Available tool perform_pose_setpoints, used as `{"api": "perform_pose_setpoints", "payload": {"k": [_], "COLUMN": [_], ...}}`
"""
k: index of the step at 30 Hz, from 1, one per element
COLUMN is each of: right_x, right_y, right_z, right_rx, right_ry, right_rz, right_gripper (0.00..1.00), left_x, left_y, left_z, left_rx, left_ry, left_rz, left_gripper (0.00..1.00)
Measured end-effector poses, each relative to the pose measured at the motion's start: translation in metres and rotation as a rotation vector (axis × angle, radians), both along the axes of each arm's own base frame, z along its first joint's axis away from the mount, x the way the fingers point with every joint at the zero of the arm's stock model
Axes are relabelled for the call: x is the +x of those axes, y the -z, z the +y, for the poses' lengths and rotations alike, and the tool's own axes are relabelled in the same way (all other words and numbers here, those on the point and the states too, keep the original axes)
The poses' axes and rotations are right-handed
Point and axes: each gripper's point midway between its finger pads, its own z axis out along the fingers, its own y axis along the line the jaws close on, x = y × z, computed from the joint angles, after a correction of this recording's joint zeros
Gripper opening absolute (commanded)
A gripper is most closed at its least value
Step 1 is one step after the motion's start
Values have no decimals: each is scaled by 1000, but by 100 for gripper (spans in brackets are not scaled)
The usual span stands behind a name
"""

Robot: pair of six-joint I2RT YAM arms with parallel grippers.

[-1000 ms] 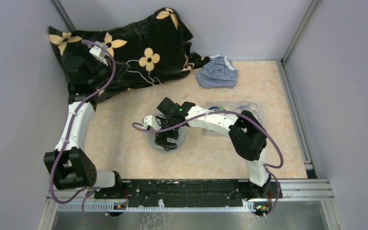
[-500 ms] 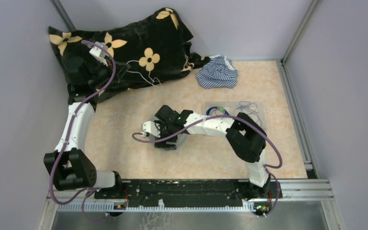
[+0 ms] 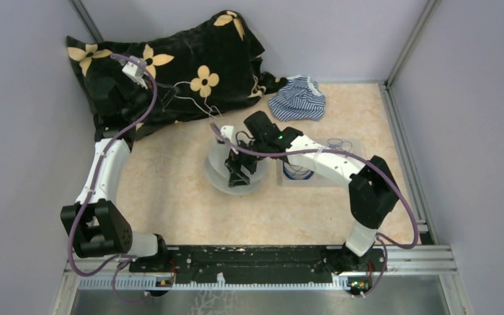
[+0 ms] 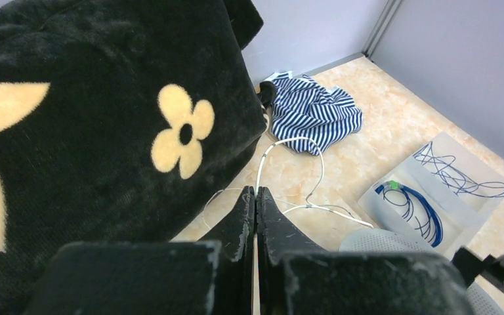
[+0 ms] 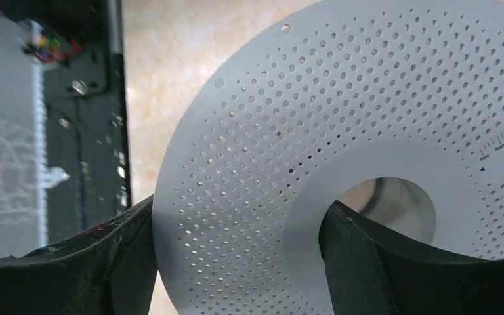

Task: Wrap the cables
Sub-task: Pick up the cable reel from the center of the board, then place the cable reel at the center of the board.

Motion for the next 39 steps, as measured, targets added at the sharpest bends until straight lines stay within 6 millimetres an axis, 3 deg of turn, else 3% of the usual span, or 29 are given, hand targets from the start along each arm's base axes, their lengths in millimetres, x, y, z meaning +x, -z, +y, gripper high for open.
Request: {"api": "perform_pose_setpoints", "payload": {"k": [5, 11, 24, 31, 39], "right_x": [13, 30, 105, 128, 140], "right_y": [-28, -32, -31, -30, -31], "right_z": [-2, -14, -30, -41, -56], "right_rx": [156, 261, 461, 521, 544], "right_ry": [84, 211, 435, 478, 500], "right_rz": [173, 416, 732, 835, 882], "right_gripper": [38, 36, 36, 62, 84], "left_x": [2, 2, 0, -3, -5], "left_y": [3, 0, -3, -7, -3], "left_z": [-1, -2, -2, -5, -8], "left_rx": [-24, -36, -40, -41, -44], "left_ry": [1, 1, 0, 6, 14], "left_rz": [22, 19, 16, 8, 18], "left_gripper": [0, 0, 0, 0, 0]}}
